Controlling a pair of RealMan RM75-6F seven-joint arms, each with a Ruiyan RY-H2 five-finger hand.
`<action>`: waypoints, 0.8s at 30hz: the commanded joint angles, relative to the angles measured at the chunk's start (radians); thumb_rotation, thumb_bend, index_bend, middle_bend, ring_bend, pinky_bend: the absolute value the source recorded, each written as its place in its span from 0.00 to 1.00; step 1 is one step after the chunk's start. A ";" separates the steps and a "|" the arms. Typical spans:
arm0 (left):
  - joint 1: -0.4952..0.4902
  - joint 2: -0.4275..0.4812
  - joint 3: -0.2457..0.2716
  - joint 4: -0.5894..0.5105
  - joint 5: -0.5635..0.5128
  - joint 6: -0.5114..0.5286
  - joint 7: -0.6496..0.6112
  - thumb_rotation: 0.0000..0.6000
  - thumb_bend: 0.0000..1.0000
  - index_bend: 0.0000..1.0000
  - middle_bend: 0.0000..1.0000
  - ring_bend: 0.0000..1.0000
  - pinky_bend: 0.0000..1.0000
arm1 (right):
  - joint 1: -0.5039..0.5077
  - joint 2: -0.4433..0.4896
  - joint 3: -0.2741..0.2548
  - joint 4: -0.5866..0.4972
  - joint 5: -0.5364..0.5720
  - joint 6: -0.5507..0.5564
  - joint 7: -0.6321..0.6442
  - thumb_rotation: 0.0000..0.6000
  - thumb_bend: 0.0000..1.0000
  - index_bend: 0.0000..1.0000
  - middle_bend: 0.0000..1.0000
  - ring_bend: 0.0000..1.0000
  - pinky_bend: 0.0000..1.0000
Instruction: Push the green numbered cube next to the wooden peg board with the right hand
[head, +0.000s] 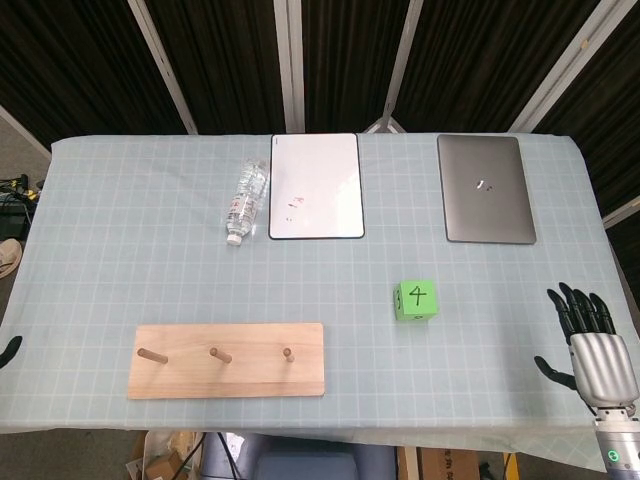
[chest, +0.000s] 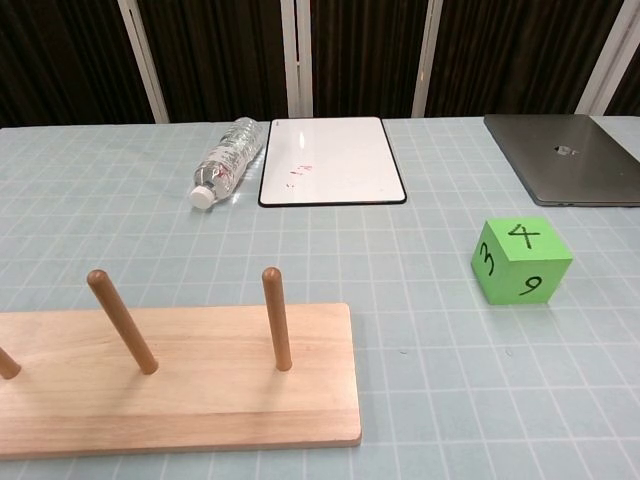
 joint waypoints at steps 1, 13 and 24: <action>0.008 -0.001 0.000 0.003 0.004 0.014 -0.009 1.00 0.31 0.10 0.00 0.00 0.00 | 0.001 -0.001 -0.001 -0.003 -0.004 0.001 0.008 1.00 0.20 0.00 0.02 0.02 0.00; 0.010 -0.003 -0.015 0.008 -0.019 0.018 -0.016 1.00 0.31 0.10 0.00 0.00 0.00 | 0.020 -0.015 -0.009 -0.007 -0.011 -0.032 -0.001 1.00 0.20 0.01 0.17 0.18 0.12; 0.004 -0.009 -0.015 0.003 -0.022 0.007 -0.002 1.00 0.31 0.10 0.00 0.00 0.00 | 0.133 0.031 0.050 -0.084 0.073 -0.202 -0.093 1.00 0.52 0.09 0.65 0.66 0.65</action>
